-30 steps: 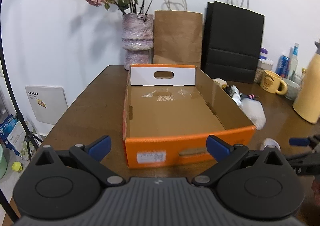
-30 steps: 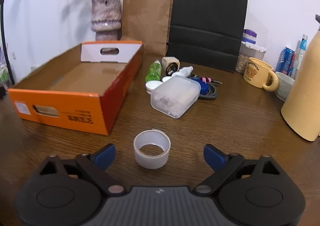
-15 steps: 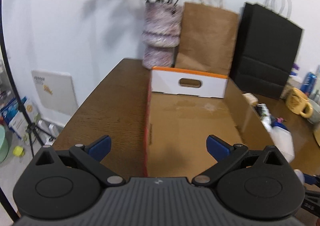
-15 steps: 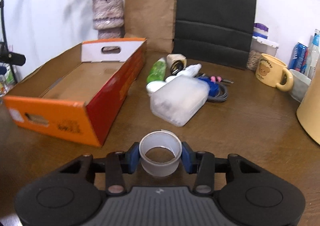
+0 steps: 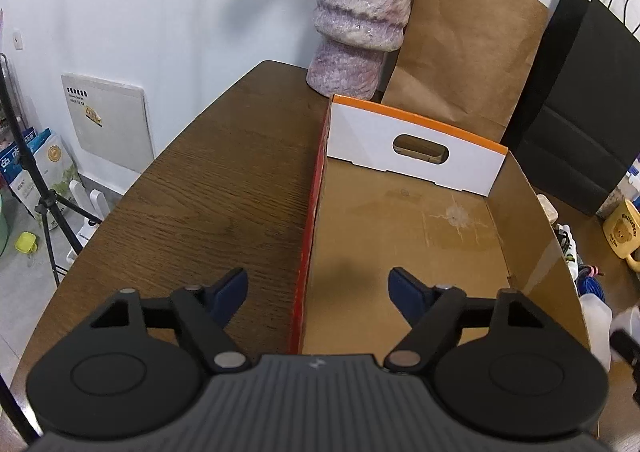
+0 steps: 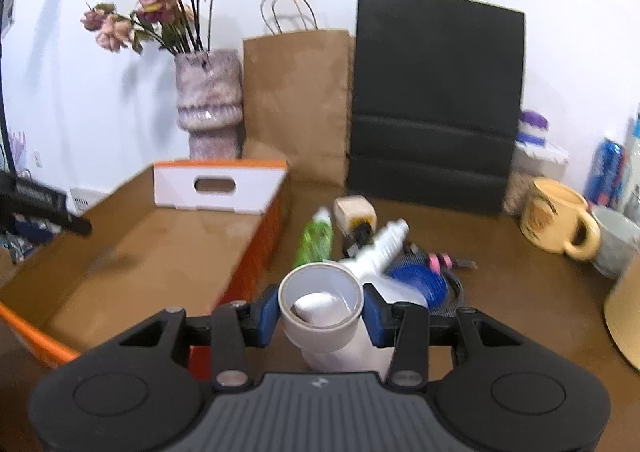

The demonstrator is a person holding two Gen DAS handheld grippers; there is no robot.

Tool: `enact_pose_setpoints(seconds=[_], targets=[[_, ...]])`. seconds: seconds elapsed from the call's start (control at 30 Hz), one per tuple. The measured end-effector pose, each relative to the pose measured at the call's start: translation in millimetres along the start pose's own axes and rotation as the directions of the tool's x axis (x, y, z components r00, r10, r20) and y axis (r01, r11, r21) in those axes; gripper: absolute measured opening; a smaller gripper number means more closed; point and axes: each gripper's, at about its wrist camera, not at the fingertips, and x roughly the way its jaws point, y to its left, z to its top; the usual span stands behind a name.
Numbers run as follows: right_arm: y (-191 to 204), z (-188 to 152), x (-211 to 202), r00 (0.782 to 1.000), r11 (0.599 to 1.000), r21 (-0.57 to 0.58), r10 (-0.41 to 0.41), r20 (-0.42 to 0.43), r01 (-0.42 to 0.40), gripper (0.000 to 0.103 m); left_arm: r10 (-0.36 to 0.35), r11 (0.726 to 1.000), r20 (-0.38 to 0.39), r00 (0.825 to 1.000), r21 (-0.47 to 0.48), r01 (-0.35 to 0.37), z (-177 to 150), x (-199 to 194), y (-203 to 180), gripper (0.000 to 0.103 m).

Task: Organize rigid objects
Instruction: 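Carry the tape roll into the cardboard box and release it with the right gripper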

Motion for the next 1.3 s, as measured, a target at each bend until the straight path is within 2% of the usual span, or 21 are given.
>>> enact_pose_setpoints(seconds=[0.17, 0.23, 0.27, 0.33, 0.43, 0.57, 0.77, 0.93, 1.1, 1.3], targets=[[12, 25, 17, 0.999, 0.999, -0.022, 0.039, 0.035, -0.038, 0.042, -0.004, 1.000, -0.037, 0.999, -0.001, 0.004, 4, 11, 4, 0.060], [16, 32, 23, 0.998, 0.998, -0.029, 0.054, 0.044, -0.053, 0.042, -0.008, 1.000, -0.056, 0.998, -0.007, 0.008, 6, 17, 5, 0.045], [18, 35, 26, 0.997, 0.998, -0.031, 0.060, 0.049, -0.058, 0.042, -0.008, 1.000, -0.066, 0.998, -0.011, 0.007, 7, 20, 5, 0.042], [22, 41, 34, 0.996, 0.997, -0.031, 0.068, 0.054, -0.067, 0.042, -0.012, 1.000, -0.082, 0.997, -0.014, 0.011, 7, 24, 5, 0.026], [27, 45, 42, 0.995, 0.996, -0.036, 0.086, 0.045, -0.084, 0.042, -0.008, 1.000, -0.092, 0.996, -0.011, 0.007, 5, 27, 6, 0.016], [33, 44, 46, 0.994, 0.993, -0.049, 0.106, 0.031, -0.104, 0.042, -0.001, 1.000, -0.087, 0.996, -0.007, 0.001, 4, 28, 6, 0.012], [43, 45, 49, 0.993, 0.991, -0.066, 0.121, 0.011, -0.120, 0.042, 0.001, 1.000, -0.099, 0.995, 0.004, 0.000, 4, 31, 6, 0.012], [69, 63, 59, 0.990, 0.976, -0.164, 0.138, -0.022, -0.140, 0.042, -0.005, 1.000, -0.117, 0.993, -0.001, 0.004, 5, 34, 9, 0.011], [100, 80, 85, 0.984, 0.955, -0.246, 0.144, -0.103, -0.165, 0.042, -0.004, 1.000, -0.116, 0.993, 0.005, 0.004, 3, 33, 8, 0.011], [127, 82, 117, 0.969, 0.936, -0.295, 0.131, -0.211, -0.191, 0.042, -0.002, 1.000, -0.111, 0.994, 0.011, 0.003, 3, 34, 7, 0.011]])
